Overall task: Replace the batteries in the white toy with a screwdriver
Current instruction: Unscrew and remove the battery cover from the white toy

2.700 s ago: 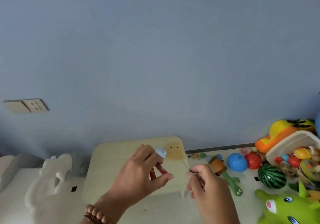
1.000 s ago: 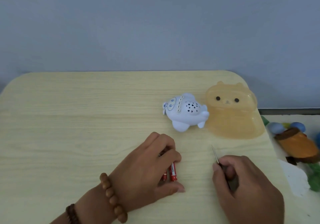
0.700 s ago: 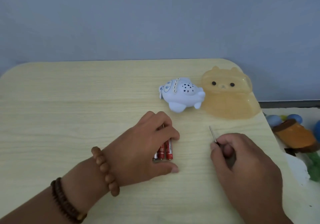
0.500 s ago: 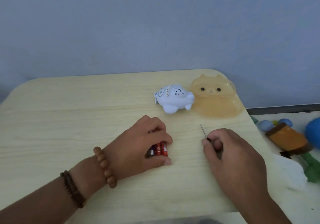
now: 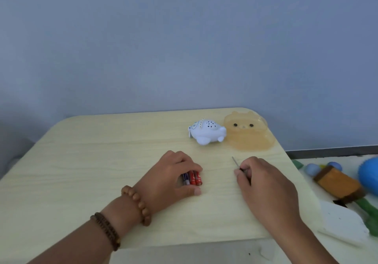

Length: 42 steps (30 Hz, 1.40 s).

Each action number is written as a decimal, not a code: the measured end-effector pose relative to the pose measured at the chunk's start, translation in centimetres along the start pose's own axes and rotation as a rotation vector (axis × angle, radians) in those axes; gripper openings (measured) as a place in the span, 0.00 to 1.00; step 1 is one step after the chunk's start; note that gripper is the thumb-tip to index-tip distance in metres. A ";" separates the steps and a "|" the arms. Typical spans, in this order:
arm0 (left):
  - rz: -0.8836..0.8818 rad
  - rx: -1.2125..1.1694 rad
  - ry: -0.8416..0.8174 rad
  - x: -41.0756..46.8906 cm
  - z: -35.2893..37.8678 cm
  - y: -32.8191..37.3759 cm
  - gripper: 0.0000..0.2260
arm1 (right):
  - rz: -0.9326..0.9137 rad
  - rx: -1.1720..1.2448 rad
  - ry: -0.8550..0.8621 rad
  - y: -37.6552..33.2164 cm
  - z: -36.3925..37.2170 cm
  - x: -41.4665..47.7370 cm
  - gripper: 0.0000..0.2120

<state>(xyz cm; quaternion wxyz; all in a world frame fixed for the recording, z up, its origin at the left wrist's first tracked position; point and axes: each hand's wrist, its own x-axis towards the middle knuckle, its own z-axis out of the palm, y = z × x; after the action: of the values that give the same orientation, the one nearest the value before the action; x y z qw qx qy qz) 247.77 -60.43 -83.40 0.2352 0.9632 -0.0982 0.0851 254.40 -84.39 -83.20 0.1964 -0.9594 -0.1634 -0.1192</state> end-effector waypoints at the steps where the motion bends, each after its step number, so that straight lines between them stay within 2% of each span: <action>1: -0.006 0.005 -0.003 0.0 -0.1 0.2 0.23 | -0.001 -0.006 -0.002 0.0 -0.1 0.0 0.07; 6: -0.006 0.018 -0.006 -0.3 -0.1 0.8 0.19 | -0.006 -0.004 -0.020 -0.3 -0.5 -0.2 0.07; 16: -0.007 -0.025 0.027 -0.9 0.3 0.7 0.18 | -0.019 0.019 -0.030 -0.3 -0.8 -0.2 0.08; 23: 0.001 -0.055 0.011 -0.7 -0.1 0.2 0.22 | -0.028 0.047 -0.041 -0.2 -0.9 -0.3 0.09; 27: -0.067 -0.169 0.018 0.1 -2.2 0.5 0.26 | -0.027 0.062 -0.045 -0.1 -0.9 -0.2 0.09; 33: -0.048 0.157 0.061 7.2 -6.4 1.4 0.36 | -0.025 0.086 -0.068 -0.2 -1.3 -0.1 0.09; 38: -0.142 0.306 -0.161 12.8 -5.0 2.2 0.46 | -0.011 0.111 -0.083 -0.3 -1.6 0.0 0.09; 40: -0.174 0.354 -0.252 13.6 -3.5 2.0 0.44 | -0.012 0.117 -0.092 -0.2 -1.6 0.0 0.10; 42: -0.175 0.357 -0.260 13.9 -2.4 1.7 0.38 | -0.014 0.120 -0.096 -0.1 -1.5 0.1 0.10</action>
<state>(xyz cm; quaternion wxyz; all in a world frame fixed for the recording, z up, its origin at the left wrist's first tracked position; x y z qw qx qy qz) 260.49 -62.87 -77.60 0.0531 0.9972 -0.0272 -0.0444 254.20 -84.87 -81.74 0.2445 -0.9494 -0.1863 -0.0644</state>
